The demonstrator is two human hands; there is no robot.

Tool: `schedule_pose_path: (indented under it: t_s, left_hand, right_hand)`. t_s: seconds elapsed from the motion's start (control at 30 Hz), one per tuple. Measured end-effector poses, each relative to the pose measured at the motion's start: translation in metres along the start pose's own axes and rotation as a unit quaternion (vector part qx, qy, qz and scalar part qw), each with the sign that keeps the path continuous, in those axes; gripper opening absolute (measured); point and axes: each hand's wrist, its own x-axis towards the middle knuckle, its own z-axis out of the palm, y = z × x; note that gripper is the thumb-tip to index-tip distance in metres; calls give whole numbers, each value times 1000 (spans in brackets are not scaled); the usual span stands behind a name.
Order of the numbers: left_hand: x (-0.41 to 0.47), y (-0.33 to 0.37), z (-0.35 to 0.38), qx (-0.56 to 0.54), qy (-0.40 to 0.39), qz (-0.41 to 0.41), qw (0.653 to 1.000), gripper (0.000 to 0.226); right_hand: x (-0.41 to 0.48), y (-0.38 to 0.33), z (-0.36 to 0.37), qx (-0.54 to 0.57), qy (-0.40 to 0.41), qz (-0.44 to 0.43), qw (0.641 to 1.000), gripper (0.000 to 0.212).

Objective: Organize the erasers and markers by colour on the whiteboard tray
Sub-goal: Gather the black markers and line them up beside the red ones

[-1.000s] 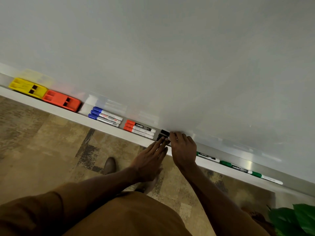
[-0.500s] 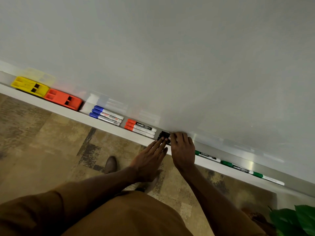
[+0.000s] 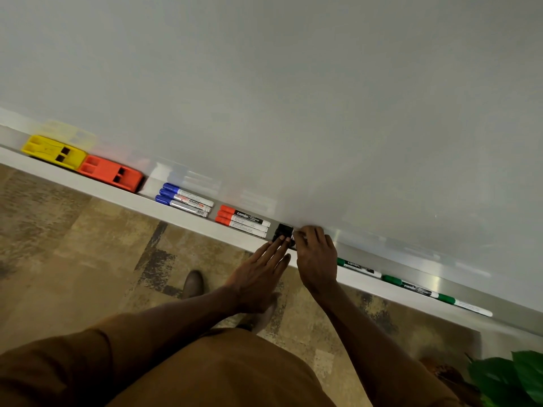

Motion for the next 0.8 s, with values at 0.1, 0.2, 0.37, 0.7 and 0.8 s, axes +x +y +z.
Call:
schedule_pose_path:
  t_s: [0.1,0.2,0.37,0.7,0.8]
  left_hand:
    - [0,1,-1,-1,1,2,1000,90]
    - [1,1,-1,5,2,4,1000,89]
    - [2,-1,-1,10,7,1,1000,82]
    - [3,3,-2,-4,44,10,999,87]
    - [9,13,-5,-15,55,32,998,82]
  right_hand:
    - [-1,1,-1,12,10,-3,1000,31]
    - [0,1,-1,18,22,-4,1000,39]
    - [0,-2,-3,18,34,-1,999,46]
    - [-11,11,-9,51,44,46,997,29]
    - [-33,38,-17,58,49,85,994,30]
